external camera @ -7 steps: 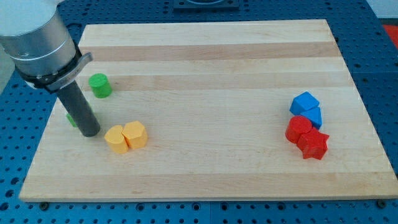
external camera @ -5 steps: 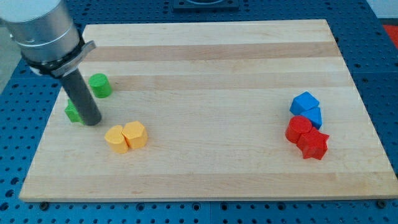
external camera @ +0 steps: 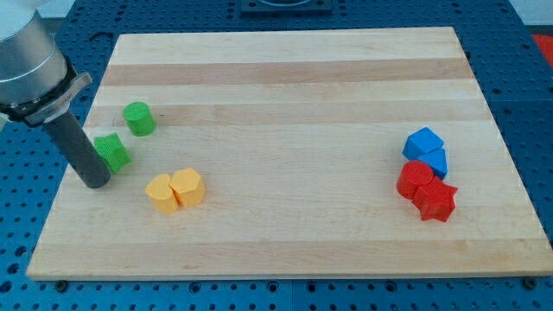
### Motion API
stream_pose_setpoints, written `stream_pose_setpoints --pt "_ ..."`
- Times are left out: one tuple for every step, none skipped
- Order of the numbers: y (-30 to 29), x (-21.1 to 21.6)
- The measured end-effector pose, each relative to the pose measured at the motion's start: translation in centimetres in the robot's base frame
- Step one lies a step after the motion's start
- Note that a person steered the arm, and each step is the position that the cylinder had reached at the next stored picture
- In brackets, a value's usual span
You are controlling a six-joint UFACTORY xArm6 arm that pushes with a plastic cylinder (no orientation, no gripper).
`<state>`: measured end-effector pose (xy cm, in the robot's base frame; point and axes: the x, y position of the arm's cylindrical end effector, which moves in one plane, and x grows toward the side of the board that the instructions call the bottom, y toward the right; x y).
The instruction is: Slide the green star below the green circle
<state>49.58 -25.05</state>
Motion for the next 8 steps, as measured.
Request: stream_pose_setpoints --pt "0.0 -2.9" --pt "0.0 -2.9" --pt "0.0 -2.9" --pt "0.1 -3.0" --pt "1.1 -3.5" --pt "2.5 -3.5" --pt "5.7 -3.7" --pt "9.1 -6.2"
